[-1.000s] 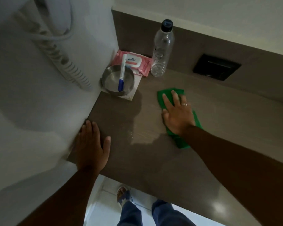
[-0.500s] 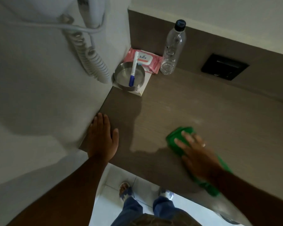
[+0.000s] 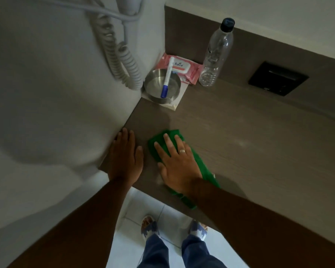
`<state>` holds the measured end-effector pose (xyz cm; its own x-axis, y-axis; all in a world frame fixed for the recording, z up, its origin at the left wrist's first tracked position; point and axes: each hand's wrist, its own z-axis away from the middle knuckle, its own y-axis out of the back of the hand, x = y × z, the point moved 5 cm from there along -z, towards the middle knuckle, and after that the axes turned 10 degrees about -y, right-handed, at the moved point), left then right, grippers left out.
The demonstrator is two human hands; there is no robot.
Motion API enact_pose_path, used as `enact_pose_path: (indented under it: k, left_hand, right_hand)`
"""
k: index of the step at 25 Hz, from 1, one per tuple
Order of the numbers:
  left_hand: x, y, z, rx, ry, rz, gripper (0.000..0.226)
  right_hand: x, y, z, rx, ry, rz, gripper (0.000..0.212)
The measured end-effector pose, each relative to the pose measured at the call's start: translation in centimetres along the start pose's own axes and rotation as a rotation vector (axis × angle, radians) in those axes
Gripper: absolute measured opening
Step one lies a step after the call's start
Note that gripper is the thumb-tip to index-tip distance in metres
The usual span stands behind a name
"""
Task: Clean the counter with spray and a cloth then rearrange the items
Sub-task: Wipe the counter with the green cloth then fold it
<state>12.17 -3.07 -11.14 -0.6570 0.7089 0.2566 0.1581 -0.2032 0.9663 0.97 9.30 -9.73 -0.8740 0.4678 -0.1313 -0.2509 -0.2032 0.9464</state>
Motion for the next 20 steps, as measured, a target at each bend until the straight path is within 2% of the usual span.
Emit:
enact_pose_path:
  k: [2,4,7,9,11,15,20]
  left_hand:
    - [0.0,0.8,-0.2,-0.033,0.046,0.046,0.077]
    - [1.8,1.6,-0.3,-0.065,0.095,0.051,0.084]
    - [10.7,0.6,0.4,-0.086,0.019,0.138,0.090]
    - [15.0,-1.1,0.9,-0.147,0.076,0.137,0.097]
    - [14.7,-1.9,0.0,-0.161,0.108,0.058,0.098]
    - [9.1,-1.3,-2.9,-0.158,0.005,-0.080,0.095]
    - [5.3,-0.4,-8.4,-0.148,-0.015,-0.113,0.093]
  right_hand:
    - [1.3,0.8,0.3,0.018,0.056,0.004,0.062]
    - [5.7,1.7,1.1,0.091,-0.038,-0.025,0.065]
    - [13.2,1.2,3.4,0.106,-0.273,-0.064,0.070]
    - [15.0,0.3,4.1,0.074,-0.280,-0.003,0.071]
    - [15.0,0.0,3.7,0.084,-0.267,0.030,0.070]
    - [15.1,-0.1,3.9,0.100,-0.255,0.035,0.068]
    - [15.4,-0.4,3.7,0.097,-0.226,0.023,0.069]
